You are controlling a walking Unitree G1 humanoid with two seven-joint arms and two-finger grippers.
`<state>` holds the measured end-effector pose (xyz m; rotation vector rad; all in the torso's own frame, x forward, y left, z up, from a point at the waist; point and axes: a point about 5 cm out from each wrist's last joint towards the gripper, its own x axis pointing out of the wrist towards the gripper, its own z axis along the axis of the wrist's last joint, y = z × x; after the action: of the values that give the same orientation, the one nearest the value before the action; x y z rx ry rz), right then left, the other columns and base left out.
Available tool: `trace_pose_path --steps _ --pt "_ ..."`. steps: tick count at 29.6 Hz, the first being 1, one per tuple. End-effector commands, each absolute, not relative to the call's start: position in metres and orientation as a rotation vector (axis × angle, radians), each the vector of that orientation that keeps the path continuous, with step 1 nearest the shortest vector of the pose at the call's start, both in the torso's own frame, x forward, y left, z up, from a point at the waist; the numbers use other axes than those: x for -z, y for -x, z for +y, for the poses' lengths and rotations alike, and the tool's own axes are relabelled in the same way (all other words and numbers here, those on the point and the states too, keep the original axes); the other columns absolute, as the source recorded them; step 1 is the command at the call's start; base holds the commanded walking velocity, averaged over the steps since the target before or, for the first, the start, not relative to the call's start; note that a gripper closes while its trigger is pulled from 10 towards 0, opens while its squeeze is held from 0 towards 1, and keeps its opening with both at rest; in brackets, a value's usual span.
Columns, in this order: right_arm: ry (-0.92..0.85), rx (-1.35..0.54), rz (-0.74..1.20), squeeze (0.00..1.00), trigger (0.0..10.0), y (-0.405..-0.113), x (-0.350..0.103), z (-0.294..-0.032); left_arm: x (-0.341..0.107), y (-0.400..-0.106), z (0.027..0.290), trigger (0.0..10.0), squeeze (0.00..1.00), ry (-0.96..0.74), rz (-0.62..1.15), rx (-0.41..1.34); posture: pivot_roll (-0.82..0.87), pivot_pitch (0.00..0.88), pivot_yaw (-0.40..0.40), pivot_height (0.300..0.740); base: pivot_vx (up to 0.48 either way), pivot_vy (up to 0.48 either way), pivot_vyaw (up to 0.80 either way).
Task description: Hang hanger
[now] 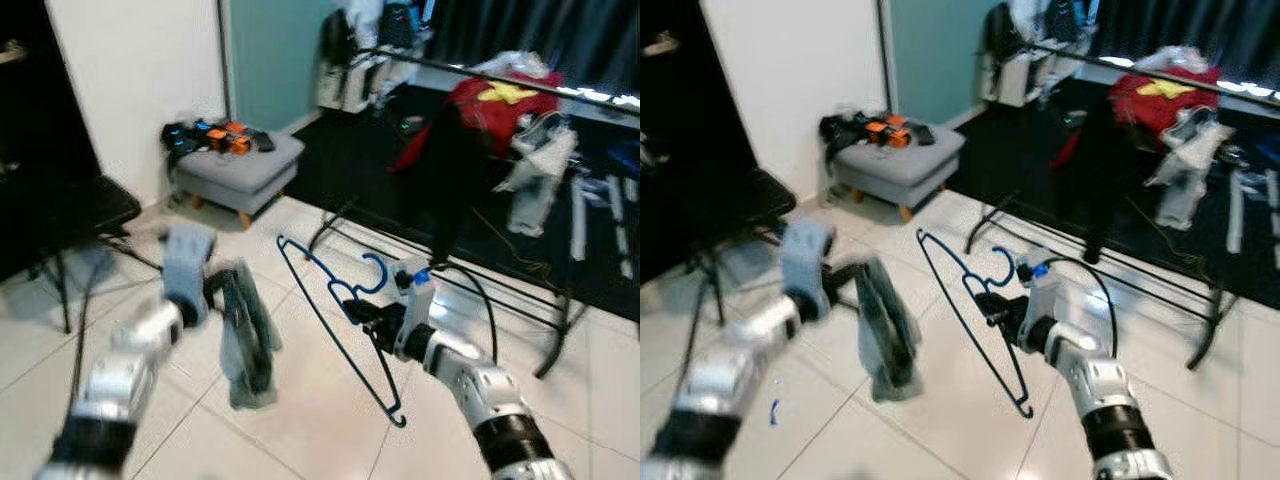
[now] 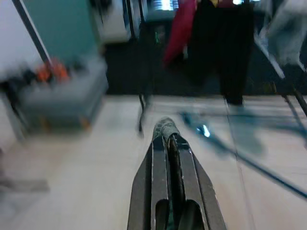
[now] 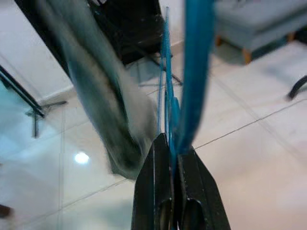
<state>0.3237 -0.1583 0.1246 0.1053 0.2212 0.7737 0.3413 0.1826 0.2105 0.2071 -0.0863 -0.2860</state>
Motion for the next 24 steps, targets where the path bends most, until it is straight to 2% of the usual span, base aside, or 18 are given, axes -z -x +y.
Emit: trace_pose_path --steps 1,5,8,13,18,24 --pt "-0.089 -0.825 0.212 0.0 10.0 -0.322 -0.127 -0.15 -0.198 -0.34 0.193 10.0 0.0 -0.222 -0.024 0.244 -0.12 0.0 -0.021 0.74 0.0 0.0 0.0" --pt "0.15 -0.967 0.194 0.0 10.0 -0.311 -0.155 -0.174 -0.214 -0.347 0.208 10.0 0.0 -0.214 -0.021 0.159 -0.13 0.0 -0.002 0.74 0.0 0.0 0.0" --pt "0.244 -1.0 0.188 0.0 10.0 -0.304 -0.172 -0.188 -0.216 -0.347 0.206 10.0 0.0 -0.192 -0.012 0.158 -0.14 0.0 0.008 0.74 0.0 0.0 0.0" --pt "0.293 -1.085 0.182 0.0 10.0 -0.293 -0.182 -0.181 -0.217 -0.347 0.198 10.0 0.0 -0.181 -0.014 0.177 -0.14 0.0 0.014 0.74 0.0 0.0 0.0" --pt "0.312 -1.089 0.161 0.0 10.0 -0.293 -0.186 -0.176 -0.221 -0.347 0.194 10.0 0.0 -0.178 -0.024 0.186 -0.14 0.0 0.016 0.74 0.0 0.0 0.0" --pt "0.321 -1.086 0.086 0.0 10.0 -0.302 -0.193 -0.152 -0.234 -0.344 0.181 10.0 0.0 -0.175 -0.061 0.231 -0.12 0.0 0.011 0.74 0.0 0.0 0.0"
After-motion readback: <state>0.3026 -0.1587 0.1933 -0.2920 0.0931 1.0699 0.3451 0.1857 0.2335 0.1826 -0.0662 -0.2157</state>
